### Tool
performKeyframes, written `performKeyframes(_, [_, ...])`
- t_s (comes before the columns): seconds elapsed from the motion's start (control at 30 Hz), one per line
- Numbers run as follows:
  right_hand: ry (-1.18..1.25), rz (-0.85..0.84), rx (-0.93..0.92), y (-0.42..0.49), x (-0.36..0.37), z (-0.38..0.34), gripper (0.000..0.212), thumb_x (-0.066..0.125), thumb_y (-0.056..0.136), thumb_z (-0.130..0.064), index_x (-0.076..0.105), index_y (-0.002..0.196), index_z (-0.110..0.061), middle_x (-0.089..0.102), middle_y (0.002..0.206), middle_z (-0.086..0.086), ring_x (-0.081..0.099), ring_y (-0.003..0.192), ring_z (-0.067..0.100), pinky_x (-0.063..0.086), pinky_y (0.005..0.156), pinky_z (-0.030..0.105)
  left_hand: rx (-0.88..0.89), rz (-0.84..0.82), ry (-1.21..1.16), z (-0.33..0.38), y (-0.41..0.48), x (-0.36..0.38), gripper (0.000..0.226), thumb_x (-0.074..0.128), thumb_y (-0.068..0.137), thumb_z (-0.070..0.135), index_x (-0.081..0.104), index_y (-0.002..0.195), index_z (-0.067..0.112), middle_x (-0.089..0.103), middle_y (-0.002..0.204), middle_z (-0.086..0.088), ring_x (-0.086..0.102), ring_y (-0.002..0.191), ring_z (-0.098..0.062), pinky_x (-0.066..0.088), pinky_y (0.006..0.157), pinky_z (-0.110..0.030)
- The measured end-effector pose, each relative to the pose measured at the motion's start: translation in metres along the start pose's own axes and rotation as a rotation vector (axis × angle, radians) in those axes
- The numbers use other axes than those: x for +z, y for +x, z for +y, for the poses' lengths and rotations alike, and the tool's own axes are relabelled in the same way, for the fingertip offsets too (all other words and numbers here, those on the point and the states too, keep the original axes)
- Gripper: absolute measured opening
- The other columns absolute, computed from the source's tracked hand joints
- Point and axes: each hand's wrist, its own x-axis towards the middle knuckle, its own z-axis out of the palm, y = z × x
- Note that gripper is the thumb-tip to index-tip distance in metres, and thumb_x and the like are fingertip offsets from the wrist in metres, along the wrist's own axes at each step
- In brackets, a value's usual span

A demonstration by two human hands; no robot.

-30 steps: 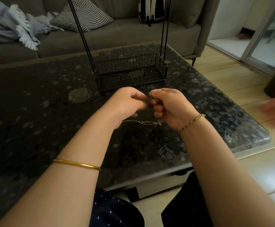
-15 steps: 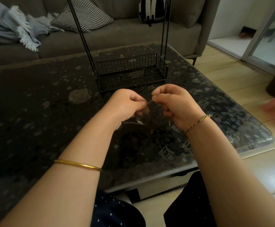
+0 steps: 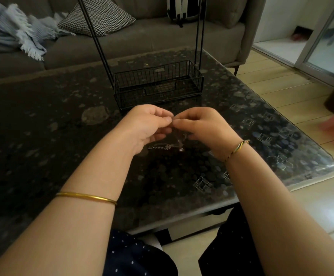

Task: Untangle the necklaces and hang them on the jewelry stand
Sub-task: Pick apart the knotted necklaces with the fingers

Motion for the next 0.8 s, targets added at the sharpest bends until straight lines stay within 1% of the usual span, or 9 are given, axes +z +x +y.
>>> performKeyframes(0.07, [-0.017,0.009,-0.032,0.001,0.001,0.001,0.007,0.068,0.085,-0.018,0.071,0.089,-0.014,0.066,0.078,-0.001,0.056,0.067,0.004,0.046,0.062,0.016,0.012,-0.003,0.011,0.000,0.001,-0.001,0.016,0.059,0.093,0.005,0.065,0.091,0.019,0.069,0.090,-0.002,0.066,0.078,-0.009,0.053,0.071,-0.024])
performKeyframes(0.2, [-0.081,0.092,-0.054,0.004,0.003,0.001,0.005,0.071,0.082,-0.016,0.069,0.083,-0.011,0.063,0.072,-0.004,0.054,0.063,0.002,0.045,0.059,0.016,0.043,0.043,0.037,-0.001,0.002,-0.002,0.021,0.061,0.090,0.003,0.065,0.096,0.024,0.070,0.092,-0.002,0.067,0.081,-0.011,0.054,0.073,-0.026])
performKeyframes(0.23, [-0.048,0.094,-0.034,0.004,0.004,0.001,0.005,0.071,0.082,-0.015,0.068,0.082,-0.011,0.063,0.073,-0.003,0.056,0.066,0.005,0.047,0.062,0.018,0.051,0.063,0.032,0.000,0.002,-0.001,0.023,0.062,0.089,0.003,0.065,0.096,0.024,0.070,0.091,-0.002,0.067,0.081,-0.012,0.054,0.074,-0.027])
performKeyframes(0.33, [-0.006,0.092,0.000,0.004,0.004,-0.001,0.005,0.069,0.083,-0.012,0.065,0.079,-0.010,0.068,0.083,0.008,0.064,0.081,0.020,0.053,0.075,0.034,0.059,0.151,0.004,0.003,0.003,0.002,0.026,0.059,0.089,0.000,0.065,0.096,0.024,0.069,0.088,-0.003,0.064,0.077,-0.012,0.056,0.075,-0.027])
performKeyframes(0.47, [-0.080,0.066,0.014,0.001,0.002,-0.002,0.006,0.063,0.086,-0.009,0.064,0.081,-0.008,0.070,0.086,0.012,0.064,0.081,0.023,0.055,0.073,0.036,0.004,0.283,-0.098,0.003,0.007,-0.005,0.024,0.053,0.089,0.000,0.065,0.092,0.021,0.066,0.080,-0.002,0.058,0.066,-0.008,0.053,0.064,-0.022])
performKeyframes(0.53, [-0.007,0.061,0.055,0.001,0.001,-0.002,0.008,0.059,0.089,-0.009,0.062,0.081,-0.010,0.069,0.088,0.012,0.064,0.084,0.024,0.054,0.075,0.037,-0.046,0.264,-0.134,0.002,0.007,-0.008,0.023,0.052,0.092,0.002,0.065,0.088,0.020,0.064,0.079,-0.001,0.057,0.067,-0.008,0.052,0.063,-0.023])
performKeyframes(0.63, [0.222,0.110,0.105,0.003,-0.001,-0.004,0.016,0.053,0.092,-0.008,0.054,0.077,-0.013,0.064,0.082,0.004,0.063,0.080,0.016,0.052,0.079,0.035,-0.070,0.170,-0.093,0.001,0.005,-0.006,0.021,0.052,0.093,0.003,0.066,0.087,0.017,0.061,0.079,-0.001,0.055,0.068,-0.009,0.051,0.062,-0.024])
performKeyframes(0.73, [0.413,0.169,0.140,0.004,-0.001,-0.004,0.018,0.049,0.095,-0.007,0.052,0.078,-0.014,0.062,0.079,0.000,0.063,0.074,0.013,0.052,0.075,0.031,-0.004,0.151,0.128,-0.001,0.005,-0.003,0.018,0.055,0.090,0.005,0.069,0.087,0.017,0.063,0.083,-0.001,0.058,0.074,-0.010,0.055,0.068,-0.025])
performKeyframes(0.8, [0.519,0.188,0.165,0.004,0.000,-0.005,0.018,0.048,0.095,-0.006,0.051,0.079,-0.013,0.061,0.077,0.001,0.062,0.071,0.013,0.053,0.074,0.030,0.069,0.154,0.300,-0.002,0.003,-0.001,0.018,0.059,0.088,0.009,0.068,0.078,0.021,0.063,0.082,0.001,0.060,0.077,-0.012,0.056,0.077,-0.031])
